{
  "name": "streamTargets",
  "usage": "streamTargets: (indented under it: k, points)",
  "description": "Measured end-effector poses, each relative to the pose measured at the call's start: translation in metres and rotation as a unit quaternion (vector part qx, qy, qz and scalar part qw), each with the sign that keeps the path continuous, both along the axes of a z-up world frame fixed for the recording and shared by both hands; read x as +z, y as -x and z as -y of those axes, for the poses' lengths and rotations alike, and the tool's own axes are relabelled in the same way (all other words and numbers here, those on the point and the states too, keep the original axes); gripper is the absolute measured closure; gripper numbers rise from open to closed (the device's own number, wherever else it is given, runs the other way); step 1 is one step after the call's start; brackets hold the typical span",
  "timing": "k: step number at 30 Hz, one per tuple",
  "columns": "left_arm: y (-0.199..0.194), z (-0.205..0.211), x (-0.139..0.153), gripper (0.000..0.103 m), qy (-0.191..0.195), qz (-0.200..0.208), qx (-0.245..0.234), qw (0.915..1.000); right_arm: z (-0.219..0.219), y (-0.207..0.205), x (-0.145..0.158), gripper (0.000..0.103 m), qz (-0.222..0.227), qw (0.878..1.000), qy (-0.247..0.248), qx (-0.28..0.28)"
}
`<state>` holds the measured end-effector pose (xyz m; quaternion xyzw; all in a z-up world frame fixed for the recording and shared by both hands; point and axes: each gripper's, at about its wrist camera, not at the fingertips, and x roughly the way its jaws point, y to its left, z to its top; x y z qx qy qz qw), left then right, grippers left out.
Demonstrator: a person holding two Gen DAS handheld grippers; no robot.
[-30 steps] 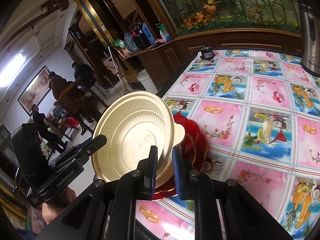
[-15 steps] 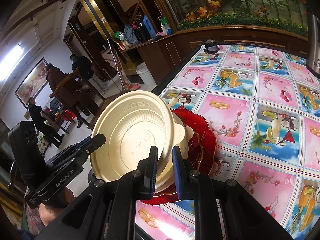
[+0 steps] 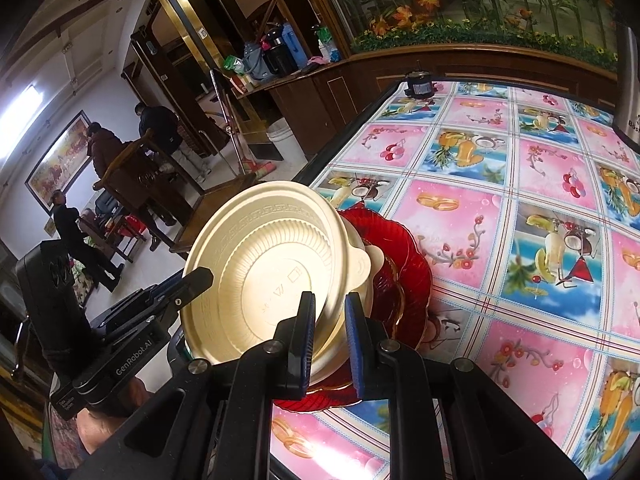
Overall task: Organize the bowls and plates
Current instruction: 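Lower the beige bowl into the white bowl on the stack with the right gripper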
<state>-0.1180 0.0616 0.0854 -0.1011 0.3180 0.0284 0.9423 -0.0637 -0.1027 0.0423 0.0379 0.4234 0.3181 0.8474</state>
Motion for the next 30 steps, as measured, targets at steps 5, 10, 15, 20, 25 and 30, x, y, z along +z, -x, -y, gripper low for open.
streamTargets:
  k: [5, 10, 15, 20, 25, 30]
  points:
    - [0.0001, 0.0003, -0.0021, 0.087, -0.009, 0.0, 0.003, 0.9999, -0.0027, -0.0006, -0.0036, 0.087, -0.003, 1.0, 0.003, 0.001]
    - [0.0002, 0.0036, -0.0034, 0.087, -0.024, 0.003, 0.006, 0.9997, -0.0035, -0.0023, -0.0063, 0.087, -0.002, 1.0, 0.006, -0.001]
    - [-0.0002, 0.0052, -0.0034, 0.087, -0.031, 0.004, 0.008, 0.9995, -0.0037, -0.0028, -0.0071, 0.087, -0.001, 1.0, 0.008, -0.001]
    - [-0.0005, 0.0052, -0.0033, 0.087, -0.037, 0.005, 0.009, 0.9993, -0.0031, -0.0054, -0.0073, 0.087, 0.001, 1.0, 0.011, -0.002]
    - [0.0005, 0.0062, -0.0039, 0.087, -0.04, 0.006, 0.011, 0.9991, -0.0036, -0.0069, -0.0063, 0.087, 0.003, 1.0, 0.013, -0.002]
    - [0.0011, 0.0075, -0.0034, 0.087, -0.048, 0.008, 0.012, 0.9988, -0.0041, -0.0063, -0.0064, 0.086, 0.003, 1.0, 0.014, -0.002]
